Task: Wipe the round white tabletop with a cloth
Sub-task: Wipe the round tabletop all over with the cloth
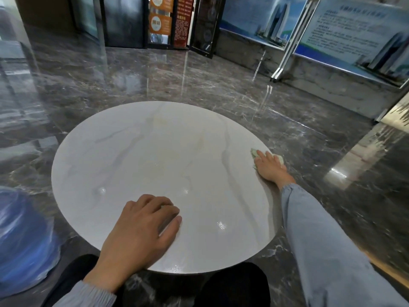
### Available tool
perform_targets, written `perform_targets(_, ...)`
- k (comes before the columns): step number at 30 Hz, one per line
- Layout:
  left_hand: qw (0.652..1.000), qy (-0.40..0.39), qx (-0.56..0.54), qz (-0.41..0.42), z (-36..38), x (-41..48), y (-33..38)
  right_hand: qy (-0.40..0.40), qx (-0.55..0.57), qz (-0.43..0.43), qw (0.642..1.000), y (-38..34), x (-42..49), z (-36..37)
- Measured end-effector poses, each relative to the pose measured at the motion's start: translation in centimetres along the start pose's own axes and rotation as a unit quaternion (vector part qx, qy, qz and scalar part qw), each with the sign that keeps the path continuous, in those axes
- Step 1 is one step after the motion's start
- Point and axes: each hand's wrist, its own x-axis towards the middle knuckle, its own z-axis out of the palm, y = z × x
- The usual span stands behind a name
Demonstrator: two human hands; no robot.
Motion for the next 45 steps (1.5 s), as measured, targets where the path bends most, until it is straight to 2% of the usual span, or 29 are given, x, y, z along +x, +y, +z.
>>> perform_targets(3,1.000,0.010,-0.014,-0.011,0.0,0.0,0.1,-0.017,0.004,0.000,1.000,-3.8,-1.5,0.4)
perform_targets(6,1.000,0.015,-0.021,-0.005,-0.3,0.1,0.3,-0.038,-0.013,-0.126,0.991,-10.3,-5.2,2.3)
perform_targets(9,0.999,0.026,-0.029,-0.002,-0.6,0.1,0.6,-0.049,-0.036,-0.281,0.958,-15.6,-11.1,5.9)
perform_targets(11,0.999,0.033,-0.033,-0.004,-0.8,0.0,0.5,-0.055,-0.036,-0.355,0.932,-16.2,-14.3,7.8)
perform_targets(13,0.998,0.043,-0.050,-0.015,-1.0,-0.1,0.5,-0.066,-0.023,-0.383,0.921,-15.0,-14.9,7.9)
perform_targets(15,0.996,0.045,-0.066,-0.025,-1.2,-0.2,0.5,-0.063,-0.019,-0.354,0.933,-12.9,-13.3,6.6)
perform_targets(19,0.997,0.033,-0.062,-0.029,-1.5,-0.2,0.7,-0.030,-0.027,-0.190,0.981,-7.6,-8.2,3.7)
perform_targets(22,0.995,0.061,-0.076,-0.038,-1.8,-0.3,1.0,-0.020,-0.033,-0.123,0.992,-7.0,-7.2,3.7)
perform_targets(24,0.991,0.087,-0.095,-0.044,-1.9,-0.3,1.2,-0.023,-0.040,-0.143,0.989,-8.8,-8.8,4.6)
perform_targets(29,0.984,0.131,-0.105,-0.055,-2.2,-0.4,1.1,-0.027,-0.038,-0.326,0.944,-14.2,-17.5,8.3)
perform_targets(32,0.977,0.156,-0.128,-0.066,-2.4,-0.5,1.0,-0.035,-0.019,-0.389,0.920,-15.0,-20.8,9.4)
perform_targets(35,0.973,0.162,-0.145,-0.076,-2.6,-0.6,1.1,-0.049,-0.017,-0.382,0.923,-14.1,-19.7,8.4)
perform_targets(41,0.961,0.160,-0.189,-0.120,-2.8,-0.6,1.2,-0.044,-0.049,-0.238,0.969,-13.9,-15.6,6.1)
perform_targets(43,0.954,0.179,-0.203,-0.132,-3.0,-0.5,1.2,-0.050,-0.047,-0.242,0.968,-15.4,-17.1,6.5)
perform_targets(45,0.940,0.209,-0.234,-0.133,-3.1,-0.5,1.1,-0.047,-0.055,-0.293,0.953,-17.5,-19.9,7.8)
